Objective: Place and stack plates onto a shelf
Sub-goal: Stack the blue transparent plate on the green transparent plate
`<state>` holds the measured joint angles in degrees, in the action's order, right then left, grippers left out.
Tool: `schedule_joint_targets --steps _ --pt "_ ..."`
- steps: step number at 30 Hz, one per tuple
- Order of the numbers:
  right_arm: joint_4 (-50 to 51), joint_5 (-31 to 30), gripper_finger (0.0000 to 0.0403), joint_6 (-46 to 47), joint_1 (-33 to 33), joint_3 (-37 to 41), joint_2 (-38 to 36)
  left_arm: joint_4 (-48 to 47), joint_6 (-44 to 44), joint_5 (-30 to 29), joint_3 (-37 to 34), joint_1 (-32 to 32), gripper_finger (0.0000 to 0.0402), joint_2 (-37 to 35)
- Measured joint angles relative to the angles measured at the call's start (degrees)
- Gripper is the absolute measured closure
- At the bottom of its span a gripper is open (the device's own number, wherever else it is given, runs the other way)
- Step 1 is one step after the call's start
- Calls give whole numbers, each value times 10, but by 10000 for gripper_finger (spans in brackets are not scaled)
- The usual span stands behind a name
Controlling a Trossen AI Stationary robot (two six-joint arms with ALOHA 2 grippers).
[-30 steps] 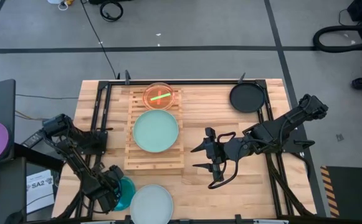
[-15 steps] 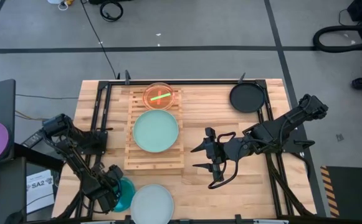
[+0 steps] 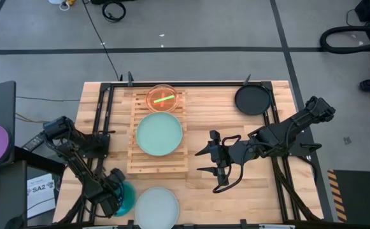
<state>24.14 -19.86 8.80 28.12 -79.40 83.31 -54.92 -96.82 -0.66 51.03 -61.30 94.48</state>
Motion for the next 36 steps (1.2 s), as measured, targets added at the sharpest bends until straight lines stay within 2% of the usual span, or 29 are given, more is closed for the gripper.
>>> schedule_joint_targets --steps 4,12,36 --pt "0 0 163 0 0 0 0 -12 -1 23 0 0 394 0" --pt "0 0 163 0 0 0 0 -30 -1 30 11 0 397 0" --pt "0 0 163 0 0 0 0 -326 12 28 245 0 401 0"
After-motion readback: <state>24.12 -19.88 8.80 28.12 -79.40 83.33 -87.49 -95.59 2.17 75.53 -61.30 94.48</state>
